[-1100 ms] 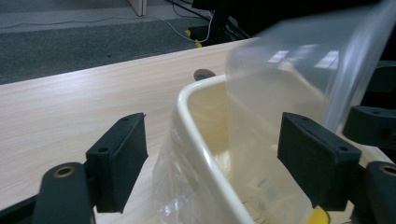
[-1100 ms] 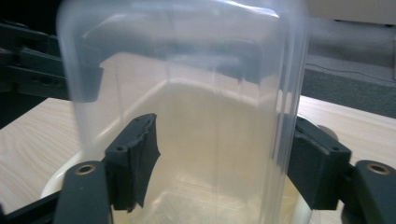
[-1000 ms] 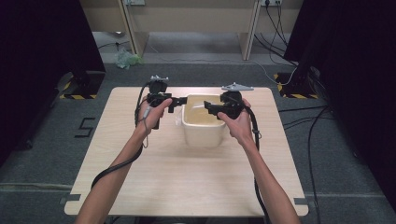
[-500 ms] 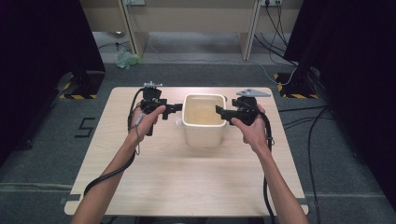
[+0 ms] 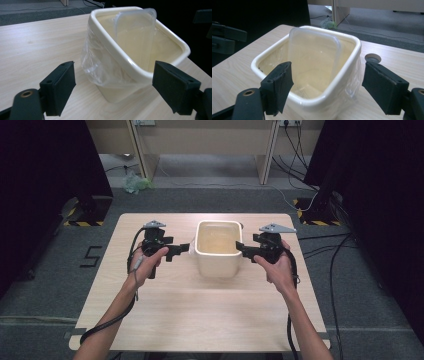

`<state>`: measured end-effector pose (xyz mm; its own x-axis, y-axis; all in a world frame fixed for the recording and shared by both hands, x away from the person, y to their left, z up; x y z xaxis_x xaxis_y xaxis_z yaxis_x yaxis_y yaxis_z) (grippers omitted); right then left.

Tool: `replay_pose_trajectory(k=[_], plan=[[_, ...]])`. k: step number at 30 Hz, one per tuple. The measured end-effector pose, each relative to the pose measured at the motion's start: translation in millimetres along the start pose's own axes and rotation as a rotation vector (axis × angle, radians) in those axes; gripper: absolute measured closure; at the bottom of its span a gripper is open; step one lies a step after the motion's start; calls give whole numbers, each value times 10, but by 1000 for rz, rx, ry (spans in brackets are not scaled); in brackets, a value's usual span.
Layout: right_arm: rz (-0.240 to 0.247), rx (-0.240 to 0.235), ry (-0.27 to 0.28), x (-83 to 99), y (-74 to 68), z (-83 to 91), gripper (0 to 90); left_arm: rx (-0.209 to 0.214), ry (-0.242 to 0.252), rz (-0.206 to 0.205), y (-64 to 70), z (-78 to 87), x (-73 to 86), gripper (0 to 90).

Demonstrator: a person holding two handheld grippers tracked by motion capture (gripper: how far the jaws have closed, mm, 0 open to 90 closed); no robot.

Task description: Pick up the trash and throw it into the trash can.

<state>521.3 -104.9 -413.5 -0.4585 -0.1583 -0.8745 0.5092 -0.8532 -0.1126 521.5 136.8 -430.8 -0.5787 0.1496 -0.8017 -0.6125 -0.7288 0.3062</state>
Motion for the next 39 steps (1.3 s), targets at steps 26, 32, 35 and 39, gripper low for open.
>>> replay_pose_trajectory(k=[26,32,35,39], plan=[[9,5,-57,894,45,278,237,-5,-46,-64,133,15,832,179],[16,18,-78,1099,61,299,234,-23,-70,-74,90,-51,1013,178],[9,19,-91,1201,61,288,234,-30,-82,-76,73,-92,1098,178],[14,28,-108,1324,59,262,233,-48,-98,-98,63,-129,1191,178]])
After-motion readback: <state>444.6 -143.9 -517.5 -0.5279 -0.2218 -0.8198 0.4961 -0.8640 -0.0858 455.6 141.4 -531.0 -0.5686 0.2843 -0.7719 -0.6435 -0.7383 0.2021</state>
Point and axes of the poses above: each handheld gripper's, and its own axes: z roughly backward along the jaws, x roughly out of its underside, y roughly to its right, the point moved 10 cm from there along -z, roughly forward along the jaws, and after that the axes turned 4 degrees about x, right-handed, at the moved point
